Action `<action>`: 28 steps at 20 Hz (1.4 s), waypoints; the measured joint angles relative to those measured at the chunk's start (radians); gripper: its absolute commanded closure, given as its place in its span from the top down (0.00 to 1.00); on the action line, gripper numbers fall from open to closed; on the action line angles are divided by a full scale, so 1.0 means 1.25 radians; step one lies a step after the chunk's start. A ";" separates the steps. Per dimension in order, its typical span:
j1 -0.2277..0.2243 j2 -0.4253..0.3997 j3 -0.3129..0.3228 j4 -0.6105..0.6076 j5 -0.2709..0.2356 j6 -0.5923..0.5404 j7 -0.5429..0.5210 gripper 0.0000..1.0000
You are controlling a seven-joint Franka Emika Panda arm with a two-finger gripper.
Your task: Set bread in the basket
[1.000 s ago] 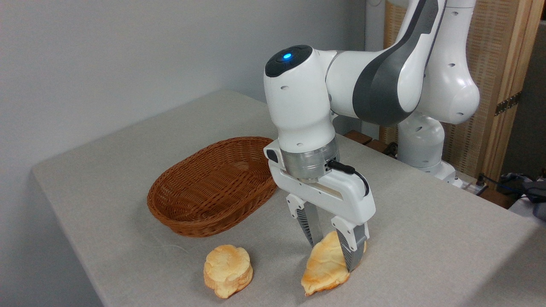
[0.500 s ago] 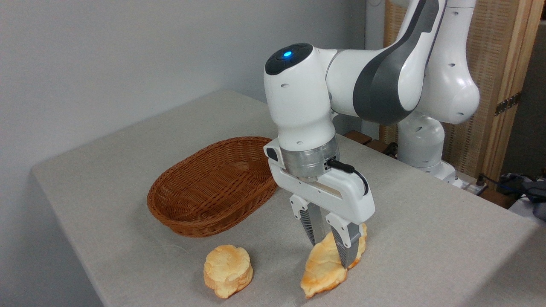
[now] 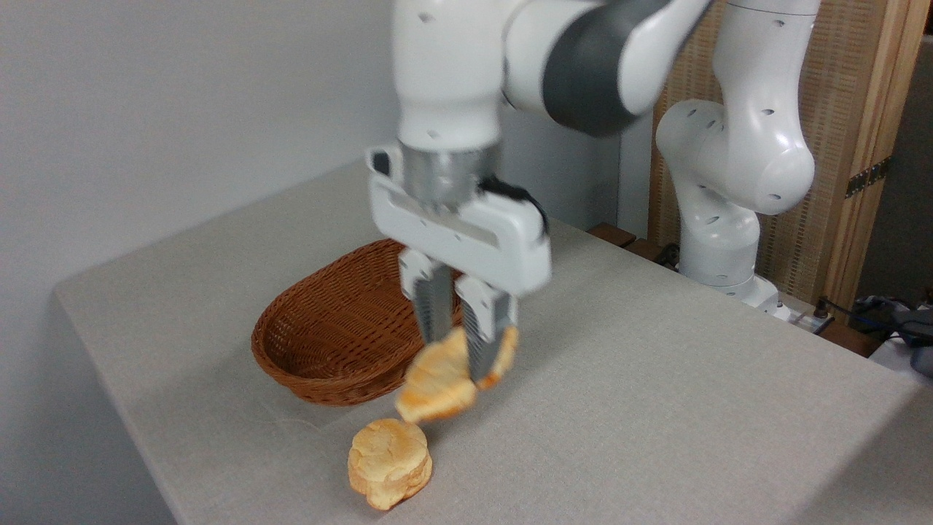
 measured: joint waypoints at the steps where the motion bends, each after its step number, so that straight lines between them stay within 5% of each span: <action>1: -0.023 -0.001 -0.001 0.021 -0.011 -0.015 -0.026 0.50; 4: -0.069 -0.001 -0.019 0.082 -0.056 -0.071 -0.070 0.51; 10: -0.077 0.002 -0.107 0.113 -0.142 -0.119 -0.101 0.61; 15: -0.078 0.019 -0.128 0.113 -0.152 -0.119 -0.105 1.00; 28: -0.078 0.022 -0.128 0.114 -0.152 -0.119 -0.105 1.00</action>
